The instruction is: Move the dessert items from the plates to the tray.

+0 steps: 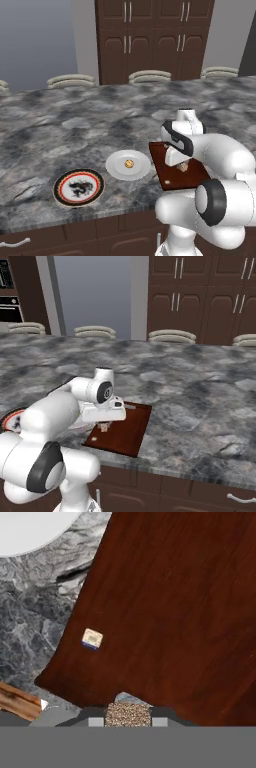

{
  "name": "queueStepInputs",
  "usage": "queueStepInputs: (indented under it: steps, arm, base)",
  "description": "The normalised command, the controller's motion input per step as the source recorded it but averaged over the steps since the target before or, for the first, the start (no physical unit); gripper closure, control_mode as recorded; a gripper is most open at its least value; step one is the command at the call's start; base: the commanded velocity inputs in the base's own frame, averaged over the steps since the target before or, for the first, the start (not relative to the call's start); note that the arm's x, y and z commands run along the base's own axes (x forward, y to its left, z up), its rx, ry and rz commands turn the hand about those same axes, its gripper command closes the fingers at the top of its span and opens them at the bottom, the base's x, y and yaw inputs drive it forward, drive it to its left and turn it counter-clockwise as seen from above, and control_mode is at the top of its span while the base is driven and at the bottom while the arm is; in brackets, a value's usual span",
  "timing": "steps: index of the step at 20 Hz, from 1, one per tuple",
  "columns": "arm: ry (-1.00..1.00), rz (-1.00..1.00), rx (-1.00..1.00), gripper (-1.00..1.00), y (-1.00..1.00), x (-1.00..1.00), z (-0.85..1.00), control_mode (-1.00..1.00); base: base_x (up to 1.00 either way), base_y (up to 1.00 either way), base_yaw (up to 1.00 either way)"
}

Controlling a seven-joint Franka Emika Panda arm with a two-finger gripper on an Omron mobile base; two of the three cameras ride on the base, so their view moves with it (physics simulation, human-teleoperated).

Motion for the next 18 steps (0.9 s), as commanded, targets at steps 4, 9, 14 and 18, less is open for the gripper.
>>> queueStepInputs:
  steps: [4,9,14,18]
  arm:
    - [0.0,-0.02,0.0,1.0,-0.31,0.29,-0.17,-1.0]
    - [0.0,-0.08,0.0,1.0,-0.14,0.14,-0.31,-1.0]
    - [0.0,-0.12,0.0,1.0,-0.09,0.01,-0.19,-1.0]
    - [0.0,-0.12,0.0,1.0,-0.01,0.0,-0.15,-1.0]
  base:
    - [0.0,0.0,0.0]
    - [0.0,0.0,0.0]
    - [0.0,0.0,0.0]
    - [0.0,0.0,0.0]
